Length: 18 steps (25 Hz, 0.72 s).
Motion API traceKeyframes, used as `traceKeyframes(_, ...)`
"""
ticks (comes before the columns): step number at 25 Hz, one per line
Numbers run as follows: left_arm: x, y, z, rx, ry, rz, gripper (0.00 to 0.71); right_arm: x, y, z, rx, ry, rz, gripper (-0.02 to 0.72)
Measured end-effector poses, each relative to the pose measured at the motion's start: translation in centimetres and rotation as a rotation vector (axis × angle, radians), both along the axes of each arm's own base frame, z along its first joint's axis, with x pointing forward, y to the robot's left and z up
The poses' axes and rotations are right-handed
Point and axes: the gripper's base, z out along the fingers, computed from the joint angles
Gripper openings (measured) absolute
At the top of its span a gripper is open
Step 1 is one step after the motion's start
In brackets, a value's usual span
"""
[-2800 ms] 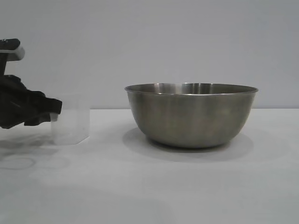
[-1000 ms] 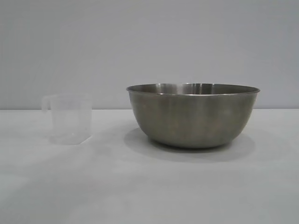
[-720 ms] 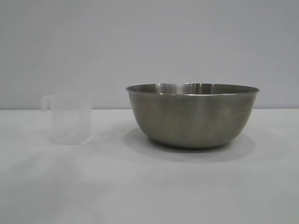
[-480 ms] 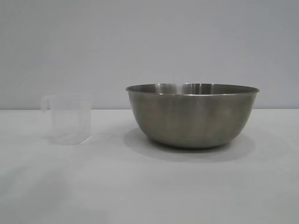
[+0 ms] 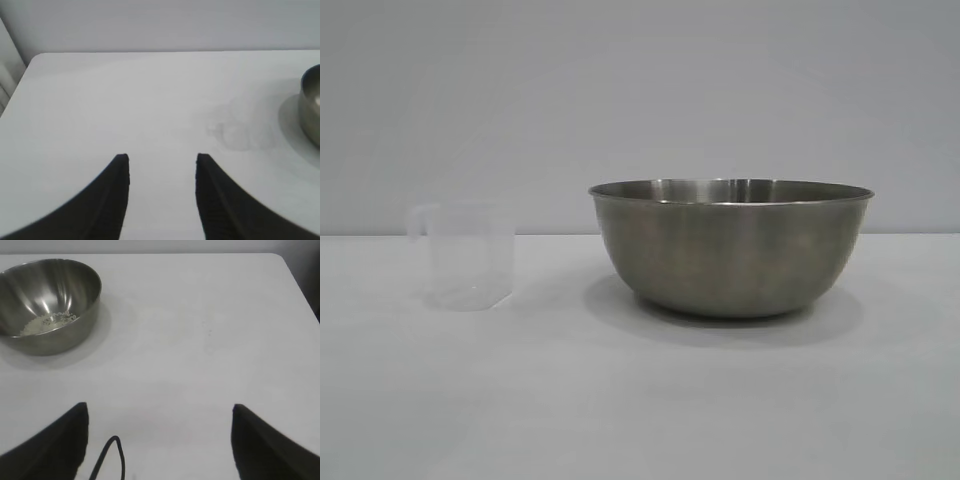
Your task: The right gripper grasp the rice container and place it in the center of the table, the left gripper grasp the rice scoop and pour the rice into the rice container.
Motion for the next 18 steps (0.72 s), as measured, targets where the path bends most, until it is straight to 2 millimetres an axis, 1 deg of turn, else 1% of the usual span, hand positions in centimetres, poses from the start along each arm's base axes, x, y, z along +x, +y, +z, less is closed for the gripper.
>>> traceKeyframes(6,-2.0,0.0,-0.1,-0.022,-0.022,0.034,0.311,0.0,0.0,0.0,0.0,0.0,0.0,0.544)
traceKeyframes(13,-3.0,0.0,0.2,-0.037,0.023,0.046,0.311,0.0,0.0,0.0,0.0,0.0,0.0,0.544)
traceKeyframes(18,-3.3,0.1,-0.3,-0.026,0.086,0.037,0.311,0.0,0.0,0.0,0.0,0.0,0.0,0.544)
